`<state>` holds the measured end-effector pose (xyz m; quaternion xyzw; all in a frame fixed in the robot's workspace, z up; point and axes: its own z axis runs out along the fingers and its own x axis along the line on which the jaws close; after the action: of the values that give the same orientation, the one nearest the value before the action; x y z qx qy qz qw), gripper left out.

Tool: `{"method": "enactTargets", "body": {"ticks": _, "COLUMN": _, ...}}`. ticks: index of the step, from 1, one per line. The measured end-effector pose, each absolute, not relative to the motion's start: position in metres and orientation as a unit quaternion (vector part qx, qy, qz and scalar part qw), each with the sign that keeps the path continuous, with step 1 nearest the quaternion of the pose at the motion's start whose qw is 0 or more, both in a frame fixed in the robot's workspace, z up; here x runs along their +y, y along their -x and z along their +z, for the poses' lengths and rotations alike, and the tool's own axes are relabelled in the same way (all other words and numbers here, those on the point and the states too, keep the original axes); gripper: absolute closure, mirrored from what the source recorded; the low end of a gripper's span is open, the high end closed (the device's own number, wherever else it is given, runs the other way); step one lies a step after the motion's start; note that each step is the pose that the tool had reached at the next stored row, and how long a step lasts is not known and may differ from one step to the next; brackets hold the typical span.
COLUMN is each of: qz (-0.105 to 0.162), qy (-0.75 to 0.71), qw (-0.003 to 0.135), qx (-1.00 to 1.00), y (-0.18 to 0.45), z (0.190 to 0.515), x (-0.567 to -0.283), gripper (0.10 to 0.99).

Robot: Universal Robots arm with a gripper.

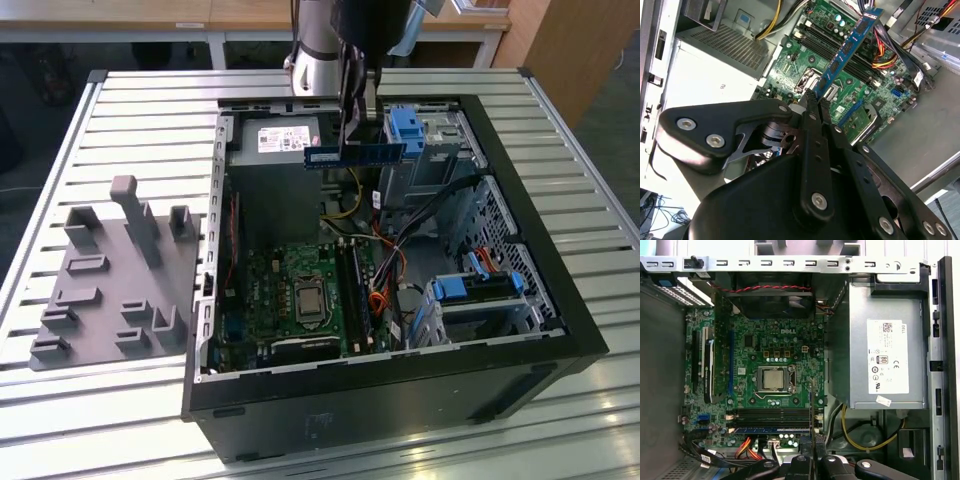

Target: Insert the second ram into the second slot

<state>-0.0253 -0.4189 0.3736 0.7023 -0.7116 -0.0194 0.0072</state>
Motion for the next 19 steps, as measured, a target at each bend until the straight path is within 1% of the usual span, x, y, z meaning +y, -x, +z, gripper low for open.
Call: {"method": "enactTargets", "body": {"ticks": 19, "qz": -0.019, "qy": -0.700, "qw": 0.007, "qx": -0.714, "y": 0.0252, "z": 0.3736, "x": -0.4215, "gripper": 0.949}}
